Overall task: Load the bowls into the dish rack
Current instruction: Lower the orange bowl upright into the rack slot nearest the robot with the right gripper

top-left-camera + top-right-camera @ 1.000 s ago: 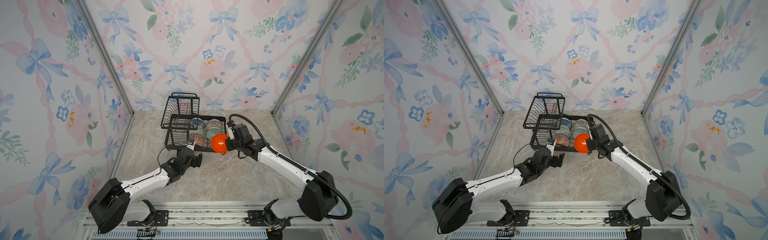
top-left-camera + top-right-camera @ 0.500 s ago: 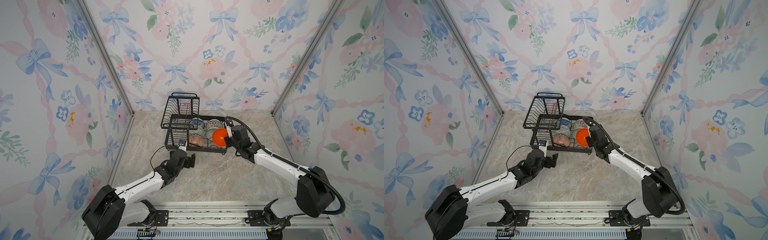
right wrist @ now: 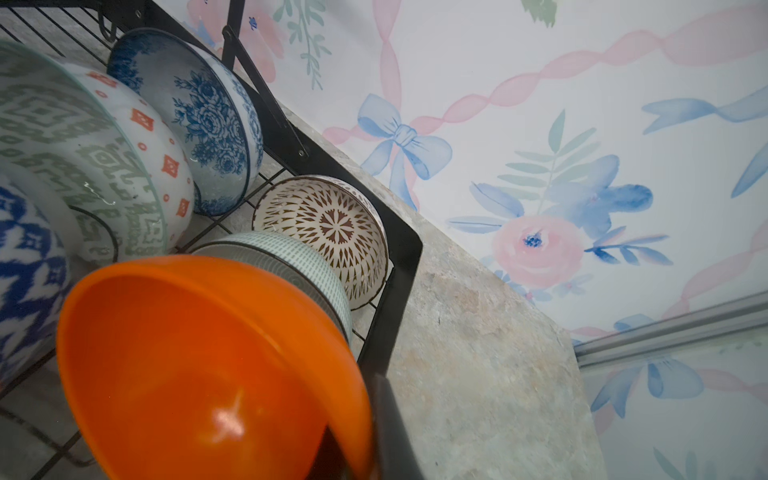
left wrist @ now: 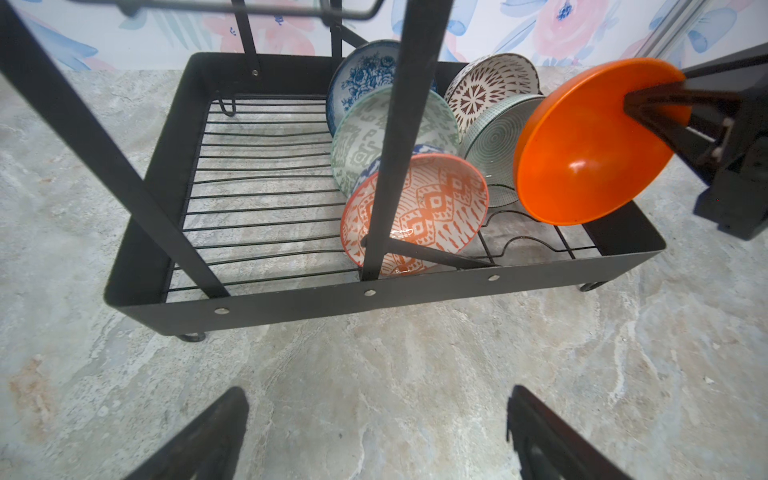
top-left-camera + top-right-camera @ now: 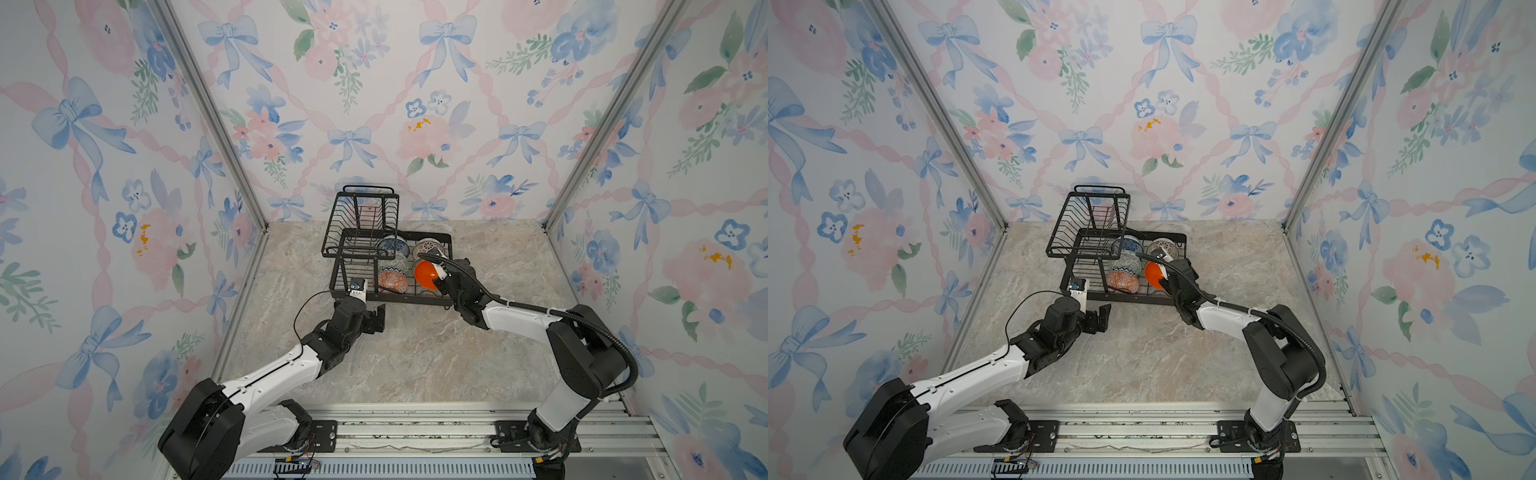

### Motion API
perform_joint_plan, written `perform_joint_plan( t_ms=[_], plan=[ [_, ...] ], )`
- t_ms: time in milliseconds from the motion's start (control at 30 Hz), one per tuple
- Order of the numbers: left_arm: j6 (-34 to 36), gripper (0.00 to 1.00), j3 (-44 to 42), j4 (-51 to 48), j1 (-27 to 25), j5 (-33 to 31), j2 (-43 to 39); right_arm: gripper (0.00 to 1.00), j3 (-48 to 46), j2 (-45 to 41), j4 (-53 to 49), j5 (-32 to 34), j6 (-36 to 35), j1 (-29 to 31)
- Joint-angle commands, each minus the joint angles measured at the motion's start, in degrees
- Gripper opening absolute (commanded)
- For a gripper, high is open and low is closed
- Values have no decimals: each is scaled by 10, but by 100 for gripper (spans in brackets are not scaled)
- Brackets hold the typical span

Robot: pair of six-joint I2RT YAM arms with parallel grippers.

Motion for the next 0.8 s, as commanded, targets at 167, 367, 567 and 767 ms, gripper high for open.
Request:
perform_joint_plan(
  t_ms=[167,367,567,767],
  plan=[
    [-6,98,-13,-2,13,15,-16,0,0,32,97,-21,-77,-1],
    [-6,98,-20,-8,21,16,-30,0,-1,47,117,-28,-115,-7],
    [-10,98,-28,-12,26,20,-39,0,2,56,121,-27,-130,-21],
    [-10,98,-32,-15,30,23,-46,0,2,64,125,-34,-145,-29]
  ],
)
